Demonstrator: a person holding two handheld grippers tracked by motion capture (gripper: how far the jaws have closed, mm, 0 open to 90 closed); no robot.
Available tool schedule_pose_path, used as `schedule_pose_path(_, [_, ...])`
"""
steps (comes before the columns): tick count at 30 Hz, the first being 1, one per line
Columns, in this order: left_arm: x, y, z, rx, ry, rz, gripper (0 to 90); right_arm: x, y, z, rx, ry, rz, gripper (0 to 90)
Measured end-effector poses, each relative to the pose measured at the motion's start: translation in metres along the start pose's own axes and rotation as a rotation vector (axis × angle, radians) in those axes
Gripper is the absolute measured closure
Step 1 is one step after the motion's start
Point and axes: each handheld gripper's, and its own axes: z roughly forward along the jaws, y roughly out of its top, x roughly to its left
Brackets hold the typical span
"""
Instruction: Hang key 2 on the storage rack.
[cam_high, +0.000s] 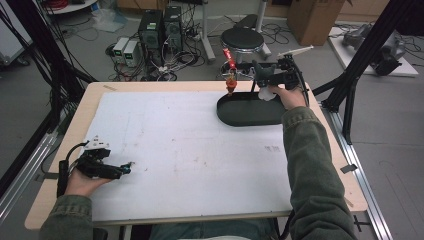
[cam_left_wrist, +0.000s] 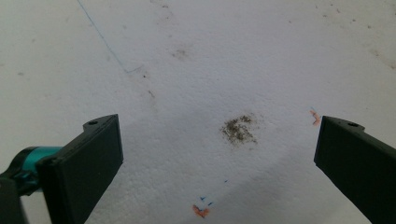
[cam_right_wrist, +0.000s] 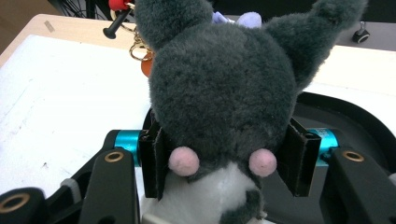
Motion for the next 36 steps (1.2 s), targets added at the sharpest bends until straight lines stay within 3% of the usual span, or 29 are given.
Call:
schedule_pose_path(5, [-0.001, 0.000, 0.000, -0.002, -0.002, 0.001, 1.7, -0.005, 0.002, 0.006, -0.016, 0.027, 0.056, 44.4])
schedule_pose_path(8, [-0.001, 0.000, 0.001, 0.000, -0.004, 0.003, 1.7, -0.007, 0.002, 0.011, -0.009, 0.012, 0.072, 40.5])
schedule_pose_path(14, [-0.001, 0.000, 0.001, 0.002, -0.006, 0.002, 1.7, -0.001, 0.001, 0.018, 0.001, -0.051, 0.048, 16.4])
schedule_pose_path(20, [-0.001, 0.000, 0.001, 0.005, -0.008, 0.003, 1.7, 0.001, -0.002, 0.013, -0.034, -0.030, 0.036, 1.1])
schedule_pose_path(27, [-0.002, 0.001, 0.001, 0.000, -0.010, 0.005, 1.7, 0.010, -0.005, 0.007, -0.030, -0.037, -0.061, 0.6])
schedule_pose_path(36, [-0.002, 0.001, 0.001, -0.001, -0.006, 0.008, 1.7, 0.036, -0.011, 0.006, -0.013, -0.034, -0.209, 0.6])
